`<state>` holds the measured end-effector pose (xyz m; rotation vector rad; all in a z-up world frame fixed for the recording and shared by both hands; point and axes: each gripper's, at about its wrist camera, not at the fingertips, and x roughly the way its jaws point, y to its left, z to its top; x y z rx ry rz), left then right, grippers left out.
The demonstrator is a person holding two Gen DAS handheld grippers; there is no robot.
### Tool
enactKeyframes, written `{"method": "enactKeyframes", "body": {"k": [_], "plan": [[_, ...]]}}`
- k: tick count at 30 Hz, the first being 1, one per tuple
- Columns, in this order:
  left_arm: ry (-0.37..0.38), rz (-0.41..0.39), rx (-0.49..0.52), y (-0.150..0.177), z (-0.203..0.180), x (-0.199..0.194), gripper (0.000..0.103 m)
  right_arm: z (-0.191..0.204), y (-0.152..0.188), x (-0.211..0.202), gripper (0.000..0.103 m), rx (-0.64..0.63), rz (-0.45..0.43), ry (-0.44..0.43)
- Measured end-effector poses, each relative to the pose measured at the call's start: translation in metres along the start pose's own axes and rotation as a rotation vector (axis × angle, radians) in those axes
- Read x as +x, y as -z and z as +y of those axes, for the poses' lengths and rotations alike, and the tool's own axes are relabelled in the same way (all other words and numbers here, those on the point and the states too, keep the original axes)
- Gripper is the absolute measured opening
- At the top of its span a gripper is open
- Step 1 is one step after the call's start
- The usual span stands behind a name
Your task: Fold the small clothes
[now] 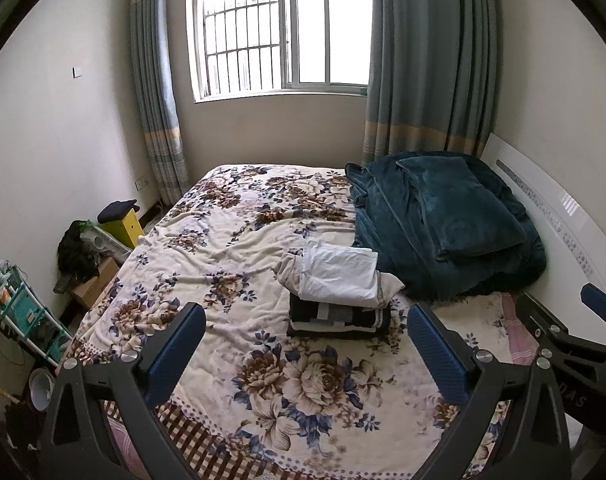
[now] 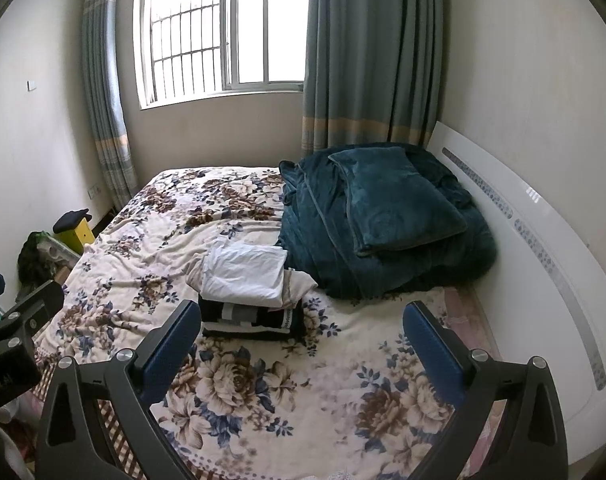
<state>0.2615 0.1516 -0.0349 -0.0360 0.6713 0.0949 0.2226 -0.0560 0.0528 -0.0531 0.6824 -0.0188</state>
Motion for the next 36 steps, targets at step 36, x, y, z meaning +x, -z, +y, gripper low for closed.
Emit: {"method": "enactKeyframes", "body": {"k": [36], "plan": [[-0.034, -0.007, -0.015, 0.006, 0.004, -0.012, 0.103, -0.002, 0.003, -0.007, 0.103, 0.009, -0.015, -0.008]]}}
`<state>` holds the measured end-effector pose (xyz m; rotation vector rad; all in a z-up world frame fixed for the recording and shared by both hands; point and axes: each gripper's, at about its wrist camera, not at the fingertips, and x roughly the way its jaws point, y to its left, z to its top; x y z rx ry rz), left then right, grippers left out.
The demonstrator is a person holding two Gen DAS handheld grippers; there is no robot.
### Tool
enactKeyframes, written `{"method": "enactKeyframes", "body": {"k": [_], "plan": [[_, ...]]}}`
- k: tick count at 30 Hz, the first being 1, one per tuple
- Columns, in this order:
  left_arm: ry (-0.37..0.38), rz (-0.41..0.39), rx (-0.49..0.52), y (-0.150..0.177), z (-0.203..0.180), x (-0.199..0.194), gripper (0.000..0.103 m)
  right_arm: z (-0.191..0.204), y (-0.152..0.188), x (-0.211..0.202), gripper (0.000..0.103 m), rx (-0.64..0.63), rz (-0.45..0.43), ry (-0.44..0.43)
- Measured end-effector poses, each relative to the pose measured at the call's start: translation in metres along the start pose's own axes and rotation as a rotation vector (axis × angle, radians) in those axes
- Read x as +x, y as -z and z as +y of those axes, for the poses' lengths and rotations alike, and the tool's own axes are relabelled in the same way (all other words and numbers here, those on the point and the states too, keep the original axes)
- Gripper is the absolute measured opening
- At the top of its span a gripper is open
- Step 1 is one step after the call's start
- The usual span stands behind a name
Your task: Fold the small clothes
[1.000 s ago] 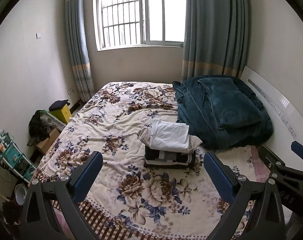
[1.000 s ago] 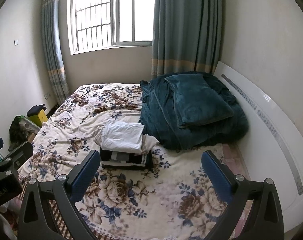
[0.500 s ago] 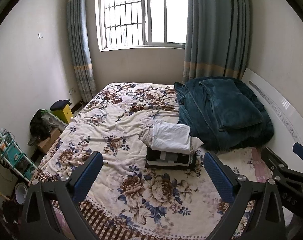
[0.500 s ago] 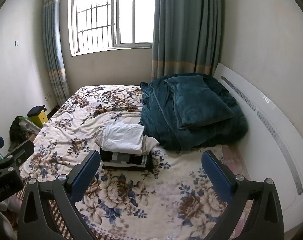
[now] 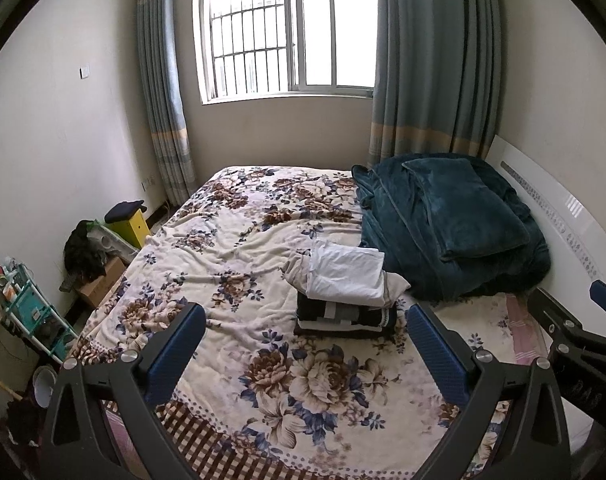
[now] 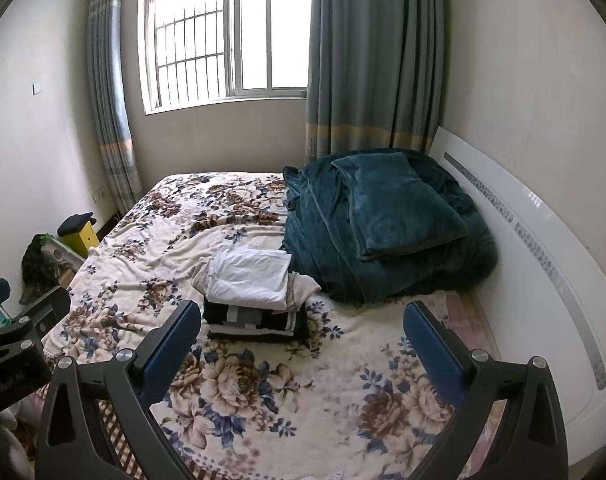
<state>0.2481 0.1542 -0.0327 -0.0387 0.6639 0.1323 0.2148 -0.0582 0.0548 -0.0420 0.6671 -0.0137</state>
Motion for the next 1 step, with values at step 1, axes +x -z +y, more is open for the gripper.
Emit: {"method": "enactKeyframes", "body": {"k": [1], "plan": [[0.0, 0.001, -0.003, 0.0006, -0.0001, -0.0004, 0.103, 0.0001, 0.0002, 0.0002, 0.103, -0.002, -0.001, 0.0]]}}
